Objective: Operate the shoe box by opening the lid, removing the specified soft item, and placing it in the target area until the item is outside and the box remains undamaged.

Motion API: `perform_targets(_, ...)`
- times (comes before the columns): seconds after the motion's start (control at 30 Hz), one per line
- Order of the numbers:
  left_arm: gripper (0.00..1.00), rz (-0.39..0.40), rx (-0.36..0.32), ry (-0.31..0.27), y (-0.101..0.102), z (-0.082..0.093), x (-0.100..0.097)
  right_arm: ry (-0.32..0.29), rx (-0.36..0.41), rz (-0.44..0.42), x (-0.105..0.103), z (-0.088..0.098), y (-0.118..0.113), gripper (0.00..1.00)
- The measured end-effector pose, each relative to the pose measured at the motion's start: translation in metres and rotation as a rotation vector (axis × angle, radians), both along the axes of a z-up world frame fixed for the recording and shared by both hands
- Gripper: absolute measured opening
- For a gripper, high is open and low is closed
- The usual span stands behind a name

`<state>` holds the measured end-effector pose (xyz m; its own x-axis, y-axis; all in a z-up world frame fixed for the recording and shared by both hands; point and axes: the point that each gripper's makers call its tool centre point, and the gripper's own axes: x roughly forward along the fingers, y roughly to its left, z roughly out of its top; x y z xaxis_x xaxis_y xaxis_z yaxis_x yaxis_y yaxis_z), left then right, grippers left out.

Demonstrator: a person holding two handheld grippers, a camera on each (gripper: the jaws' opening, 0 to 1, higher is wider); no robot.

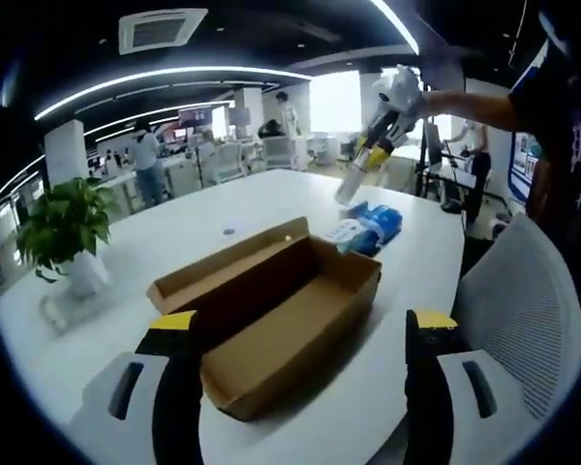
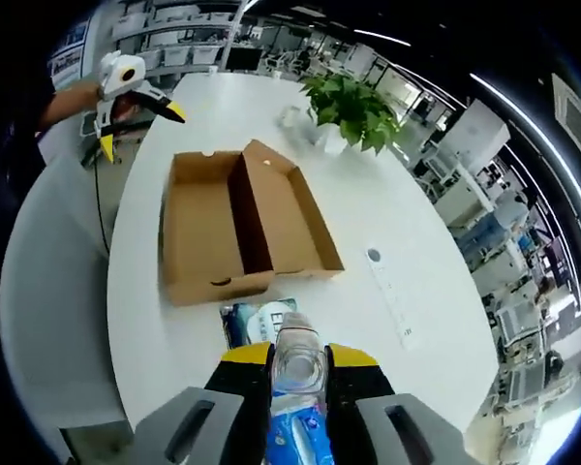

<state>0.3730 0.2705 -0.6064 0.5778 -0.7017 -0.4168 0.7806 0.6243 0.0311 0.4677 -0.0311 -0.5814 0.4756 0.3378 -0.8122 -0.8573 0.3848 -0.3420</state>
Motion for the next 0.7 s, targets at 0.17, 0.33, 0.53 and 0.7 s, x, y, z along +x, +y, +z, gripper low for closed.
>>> perform_targets(0.17, 0.90, -0.004, -0.001, 0.018, 0.000, -0.002, -0.005, 0.014, -0.046, 0.030, 0.012, -0.008, -0.003, 0.16)
perform_targets(0.33, 0.93, -0.015, 0.009, 0.026, 0.000, -0.004, -0.007, 0.035, -0.108, 0.068, 0.028, -0.022, -0.008, 0.16)
perform_targets(0.53, 0.96, -0.021, 0.014, 0.041, -0.002, -0.005, -0.012, 0.054, -0.155, 0.090, 0.046, -0.034, -0.001, 0.16)
perform_targets(0.7, 0.97, -0.014, 0.006, 0.052, 0.001, -0.004, -0.017, 0.089, -0.215, 0.105, 0.055, -0.047, 0.004, 0.16)
